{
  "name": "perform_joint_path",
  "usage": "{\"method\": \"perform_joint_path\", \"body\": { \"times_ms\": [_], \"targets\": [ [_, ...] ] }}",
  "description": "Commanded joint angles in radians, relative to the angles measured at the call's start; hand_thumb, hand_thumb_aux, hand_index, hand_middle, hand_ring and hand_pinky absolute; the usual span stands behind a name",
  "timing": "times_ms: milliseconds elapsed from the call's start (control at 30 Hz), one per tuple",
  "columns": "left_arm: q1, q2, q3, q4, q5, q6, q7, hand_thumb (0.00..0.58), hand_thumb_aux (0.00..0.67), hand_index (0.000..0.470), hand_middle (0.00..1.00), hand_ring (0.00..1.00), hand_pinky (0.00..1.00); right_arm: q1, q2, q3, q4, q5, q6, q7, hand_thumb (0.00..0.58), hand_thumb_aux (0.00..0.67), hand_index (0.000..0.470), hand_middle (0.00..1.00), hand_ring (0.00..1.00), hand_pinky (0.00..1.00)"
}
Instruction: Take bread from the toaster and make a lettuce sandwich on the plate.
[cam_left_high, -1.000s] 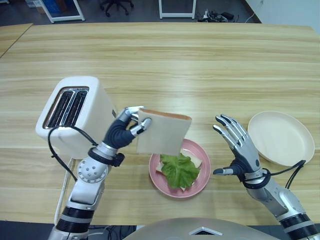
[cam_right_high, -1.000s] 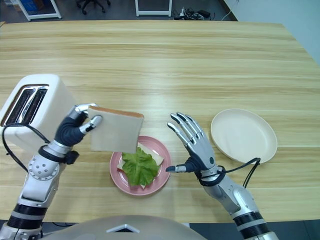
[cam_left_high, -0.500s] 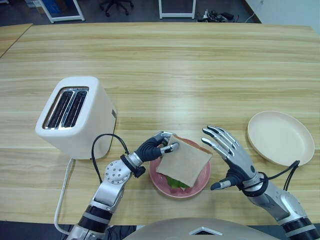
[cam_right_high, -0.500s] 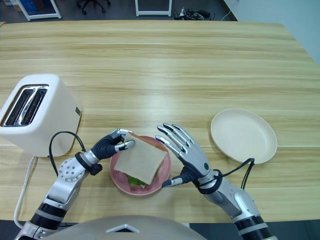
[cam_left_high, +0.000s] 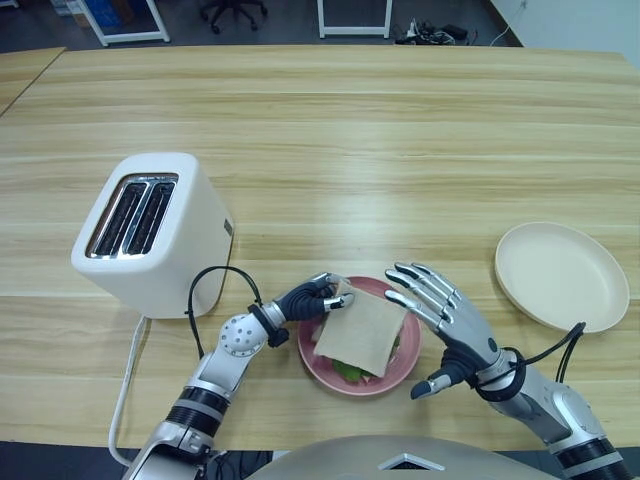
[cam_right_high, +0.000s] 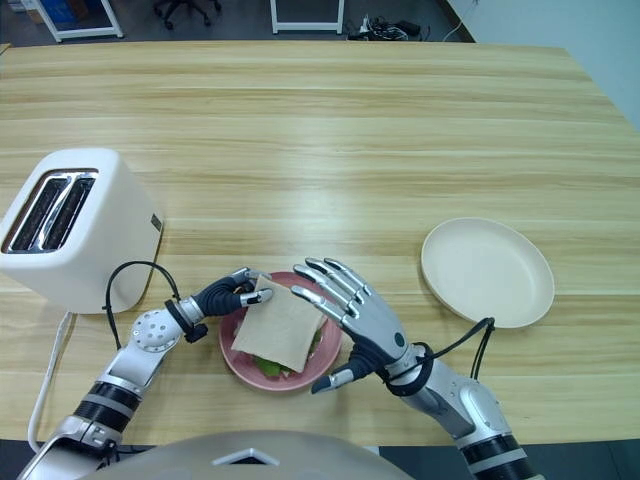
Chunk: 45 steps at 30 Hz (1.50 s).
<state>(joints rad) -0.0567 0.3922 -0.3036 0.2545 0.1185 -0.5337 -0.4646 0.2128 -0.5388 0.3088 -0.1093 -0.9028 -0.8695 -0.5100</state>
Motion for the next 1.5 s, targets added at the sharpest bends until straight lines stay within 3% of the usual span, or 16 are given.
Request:
{"method": "perform_joint_path", "body": {
  "times_ms": [33,233,467,600,633,667,700,767,800,1133,1500],
  "targets": [
    [-0.025,0.000,-0.012,0.096,0.078,-0.021,0.031,0.580,0.670,0.470,1.00,1.00,1.00,-0.007,-0.024,0.086,0.046,0.003,-0.034,0.128,0.000,0.000,0.000,0.00,0.00,0.00],
    [-0.065,-0.011,-0.012,0.163,0.110,-0.061,0.058,0.580,0.670,0.470,1.00,1.00,1.00,0.005,-0.079,0.162,0.131,0.052,-0.044,0.312,0.000,0.000,0.000,0.00,0.00,0.00],
    [-0.087,-0.019,-0.011,0.195,0.135,-0.088,0.085,0.580,0.670,0.470,1.00,1.00,1.00,-0.021,-0.074,0.161,0.242,0.037,0.047,0.376,0.000,0.000,0.000,0.00,0.00,0.00],
    [-0.053,-0.013,-0.001,0.090,0.201,-0.103,0.157,0.580,0.670,0.470,1.00,1.00,1.00,-0.024,-0.070,0.162,0.288,0.049,0.091,0.402,0.000,0.000,0.000,0.00,0.00,0.00],
    [-0.037,-0.009,0.005,0.040,0.233,-0.110,0.186,0.545,0.504,0.354,1.00,1.00,1.00,-0.023,-0.068,0.161,0.294,0.055,0.103,0.408,0.000,0.000,0.000,0.00,0.00,0.00],
    [-0.020,-0.006,0.012,-0.011,0.263,-0.115,0.214,0.156,0.097,0.068,1.00,1.00,1.00,-0.024,-0.065,0.161,0.300,0.063,0.111,0.413,0.000,0.000,0.000,0.00,0.00,0.00],
    [-0.007,-0.002,0.020,-0.054,0.314,-0.124,0.254,0.000,0.000,0.000,0.98,0.98,0.98,-0.026,-0.061,0.161,0.306,0.066,0.122,0.416,0.000,0.000,0.000,0.00,0.00,0.00],
    [0.019,-0.004,0.034,-0.134,0.383,-0.133,0.316,0.000,0.000,0.000,0.71,0.71,0.71,-0.032,-0.053,0.165,0.325,0.080,0.137,0.422,0.000,0.000,0.000,0.00,0.00,0.00],
    [0.029,-0.002,0.040,-0.175,0.441,-0.139,0.361,0.000,0.000,0.000,0.00,0.00,0.00,-0.036,-0.046,0.165,0.339,0.085,0.149,0.419,0.000,0.000,0.000,0.00,0.00,0.00],
    [0.086,-0.042,0.122,-0.375,0.678,-0.103,0.676,0.000,0.000,0.000,0.00,0.00,0.00,-0.087,-0.005,0.162,0.398,0.090,0.193,0.409,0.000,0.000,0.000,0.00,0.00,0.00],
    [0.193,-0.021,0.185,-0.373,0.623,-0.140,0.820,0.000,0.000,0.000,0.00,0.00,0.00,-0.124,0.006,0.173,0.393,0.083,0.202,0.355,0.000,0.000,0.000,0.00,0.00,0.00]
  ]
}}
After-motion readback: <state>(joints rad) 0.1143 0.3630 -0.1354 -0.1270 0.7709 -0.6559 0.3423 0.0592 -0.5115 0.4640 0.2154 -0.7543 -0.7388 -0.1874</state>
